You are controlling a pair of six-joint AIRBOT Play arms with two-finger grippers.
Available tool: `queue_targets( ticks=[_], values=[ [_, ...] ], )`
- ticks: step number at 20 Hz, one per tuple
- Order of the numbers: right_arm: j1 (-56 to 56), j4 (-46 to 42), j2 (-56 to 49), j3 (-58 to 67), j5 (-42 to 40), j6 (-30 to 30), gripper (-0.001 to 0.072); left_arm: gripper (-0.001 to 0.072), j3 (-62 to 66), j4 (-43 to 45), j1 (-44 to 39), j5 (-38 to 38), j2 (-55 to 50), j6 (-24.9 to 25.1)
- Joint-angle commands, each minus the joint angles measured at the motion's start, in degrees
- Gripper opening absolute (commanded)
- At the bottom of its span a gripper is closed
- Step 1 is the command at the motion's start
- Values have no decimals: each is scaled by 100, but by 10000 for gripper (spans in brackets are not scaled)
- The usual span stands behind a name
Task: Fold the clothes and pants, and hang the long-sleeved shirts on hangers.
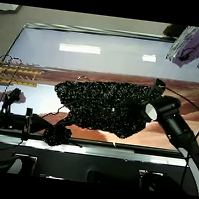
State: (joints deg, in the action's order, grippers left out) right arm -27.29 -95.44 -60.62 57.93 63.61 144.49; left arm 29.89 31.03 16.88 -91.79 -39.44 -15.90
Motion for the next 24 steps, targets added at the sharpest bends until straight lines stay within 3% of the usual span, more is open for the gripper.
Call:
queue_targets(
  ticks=[1, 11, 18, 24],
  values=[
    [0, 90, 2, 9, -105, -101, 28, 23, -4, 9, -269, 44, -260, 116],
    [0, 197, 374, 9, -72, -584, 28, 23, -2, 7, -341, 249, -444, 144],
    [0, 396, 645, 323, 308, -1683, 28, 23, -2, 4, -737, 273, -494, 142],
    [0, 1322, 645, 601, 614, -2389, 28, 23, -2, -503, -1102, 743, -839, 271]
  ],
)
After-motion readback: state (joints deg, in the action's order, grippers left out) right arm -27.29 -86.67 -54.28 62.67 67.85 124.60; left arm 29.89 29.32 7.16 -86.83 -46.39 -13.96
